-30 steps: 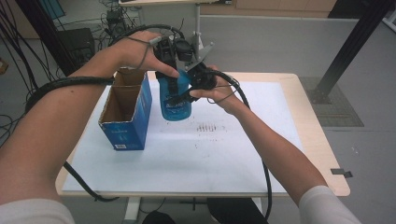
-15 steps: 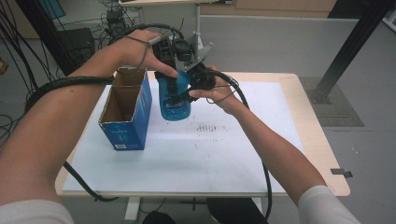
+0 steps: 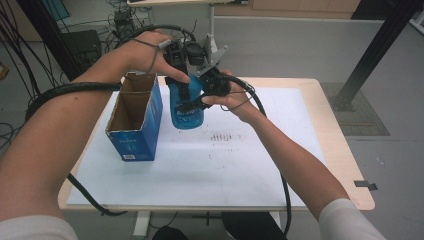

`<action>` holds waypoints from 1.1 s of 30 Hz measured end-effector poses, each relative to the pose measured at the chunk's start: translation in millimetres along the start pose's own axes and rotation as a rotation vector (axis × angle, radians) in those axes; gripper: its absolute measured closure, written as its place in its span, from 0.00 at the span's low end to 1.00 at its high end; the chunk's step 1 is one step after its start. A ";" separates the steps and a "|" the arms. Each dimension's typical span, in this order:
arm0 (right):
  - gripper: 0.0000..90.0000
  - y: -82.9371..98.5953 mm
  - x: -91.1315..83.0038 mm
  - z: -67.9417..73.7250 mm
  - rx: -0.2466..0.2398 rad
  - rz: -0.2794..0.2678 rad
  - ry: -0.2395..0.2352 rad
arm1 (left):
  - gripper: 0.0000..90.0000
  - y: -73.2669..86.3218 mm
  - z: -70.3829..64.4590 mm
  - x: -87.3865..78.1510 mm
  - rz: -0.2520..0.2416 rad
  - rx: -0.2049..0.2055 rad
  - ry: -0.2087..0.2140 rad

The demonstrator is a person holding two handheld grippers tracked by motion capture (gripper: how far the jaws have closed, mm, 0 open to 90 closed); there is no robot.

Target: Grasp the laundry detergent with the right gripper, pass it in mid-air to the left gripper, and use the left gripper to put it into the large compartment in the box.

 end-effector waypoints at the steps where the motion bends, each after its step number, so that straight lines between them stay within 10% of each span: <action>1: 0.48 -0.1 0.0 0.1 0.000 0.000 0.000 | 0.42 -0.1 -0.1 0.1 0.001 -0.001 0.000; 33: 0.47 0.1 -0.4 0.0 0.000 0.001 -0.006 | 0.42 -1.2 -0.5 -0.1 0.005 -0.003 -0.003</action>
Point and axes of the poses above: each handheld gripper's, and its own axes: x roughly forward along the jaws, y roughly out of its underside, z roughly to its left, the point moved 5 cm from there along x, roughly forward along the jaws, and after that the axes turned 11 degrees about x, right-handed, at the moved point
